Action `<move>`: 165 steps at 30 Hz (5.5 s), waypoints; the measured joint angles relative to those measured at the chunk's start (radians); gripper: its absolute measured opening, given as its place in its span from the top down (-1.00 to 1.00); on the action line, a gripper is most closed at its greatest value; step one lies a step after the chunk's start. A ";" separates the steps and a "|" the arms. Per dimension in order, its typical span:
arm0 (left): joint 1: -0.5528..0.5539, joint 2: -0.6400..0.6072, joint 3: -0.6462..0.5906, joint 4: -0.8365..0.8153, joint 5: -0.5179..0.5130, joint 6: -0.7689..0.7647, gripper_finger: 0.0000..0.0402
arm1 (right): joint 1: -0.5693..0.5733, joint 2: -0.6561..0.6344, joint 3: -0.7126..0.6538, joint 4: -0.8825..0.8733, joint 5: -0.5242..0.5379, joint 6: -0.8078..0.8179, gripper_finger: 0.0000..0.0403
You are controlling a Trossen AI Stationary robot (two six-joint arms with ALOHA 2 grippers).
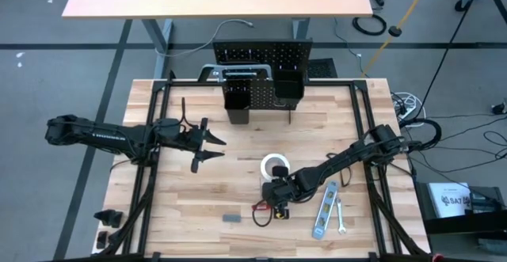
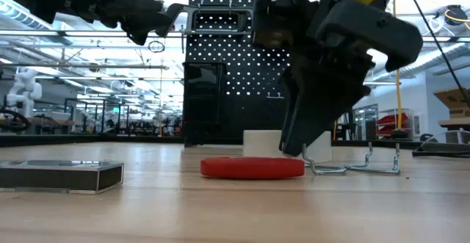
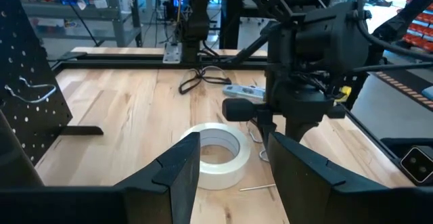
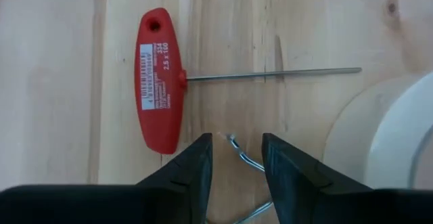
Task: Hang tools onto peg board
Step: Put the left silver peg board hook into the right black tool bin, then put the silver peg board hook into the right black tool bin
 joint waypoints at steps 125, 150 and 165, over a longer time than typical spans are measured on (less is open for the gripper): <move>-0.152 0.490 0.285 0.150 0.061 0.076 0.11 | -0.399 -0.724 0.119 -0.150 0.480 -0.276 0.64; -0.187 1.141 0.892 -0.120 0.056 0.231 0.11 | -0.027 -0.723 -0.031 -0.351 0.511 -0.013 0.46; -0.175 1.397 1.071 -0.120 -0.045 0.197 0.11 | 0.055 -0.725 -0.207 -0.206 0.607 0.057 0.46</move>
